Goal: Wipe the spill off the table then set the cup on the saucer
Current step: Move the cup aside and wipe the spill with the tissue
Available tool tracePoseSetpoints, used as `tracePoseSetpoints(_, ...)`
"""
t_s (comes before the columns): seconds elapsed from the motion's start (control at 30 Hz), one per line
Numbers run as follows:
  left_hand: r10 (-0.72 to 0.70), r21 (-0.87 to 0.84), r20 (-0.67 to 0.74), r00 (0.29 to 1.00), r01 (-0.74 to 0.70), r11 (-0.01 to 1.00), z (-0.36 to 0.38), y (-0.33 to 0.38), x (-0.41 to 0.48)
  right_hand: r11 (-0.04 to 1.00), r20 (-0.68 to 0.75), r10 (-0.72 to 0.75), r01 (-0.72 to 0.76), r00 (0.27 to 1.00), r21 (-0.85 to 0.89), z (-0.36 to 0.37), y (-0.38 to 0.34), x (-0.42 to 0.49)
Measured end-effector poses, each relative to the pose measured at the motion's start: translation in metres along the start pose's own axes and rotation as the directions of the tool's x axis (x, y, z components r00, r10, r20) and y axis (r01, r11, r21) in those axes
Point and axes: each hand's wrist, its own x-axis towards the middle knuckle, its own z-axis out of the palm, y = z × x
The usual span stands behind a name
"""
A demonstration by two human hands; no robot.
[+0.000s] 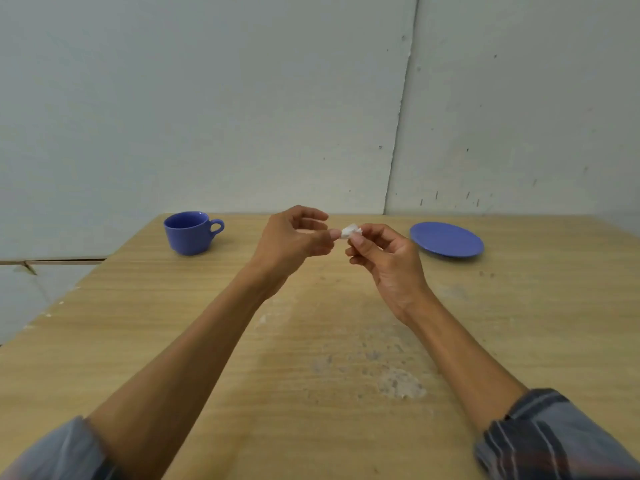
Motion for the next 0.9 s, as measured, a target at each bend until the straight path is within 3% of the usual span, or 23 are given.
tracePoseSetpoints(0.17, 0.009, -0.180, -0.140, 0.990, -0.034, 0.983, 0.049, 0.008, -0.031, 0.999, -0.030, -0.013, 0.012, 0.999, -0.034, -0.020, -0.031, -0.020)
tracePoseSetpoints(0.27, 0.057, -0.261, -0.133, 0.989, -0.091, 0.961, 0.083, 0.021, -0.047, 0.996, -0.021, -0.002, 0.000, 1.000, -0.093, -0.038, -0.051, -0.033)
tracePoseSetpoints(0.37, 0.139, -0.223, -0.038, 0.990, -0.144, 0.964, 0.117, 0.035, -0.056, 0.987, -0.061, -0.045, 0.035, 0.997, -0.156, -0.060, -0.070, -0.049)
tracePoseSetpoints(0.53, 0.172, -0.292, 0.122, 0.978, -0.130, 0.948, 0.171, 0.052, -0.061, 0.959, -0.275, -0.164, 0.088, 0.948, -0.269, -0.106, -0.101, -0.082)
tracePoseSetpoints(0.73, 0.088, -0.411, 0.423, 0.902, 0.105, 0.905, 0.254, 0.048, -0.094, 0.879, -0.363, -0.305, 0.114, 0.881, -0.463, -0.171, -0.127, -0.158)
tracePoseSetpoints(0.9, 0.001, -0.334, 0.599, 0.801, 0.248, 0.909, 0.331, 0.029, -0.157, 0.885, -0.597, -0.333, 0.024, 0.730, -0.464, -0.217, -0.123, -0.253)
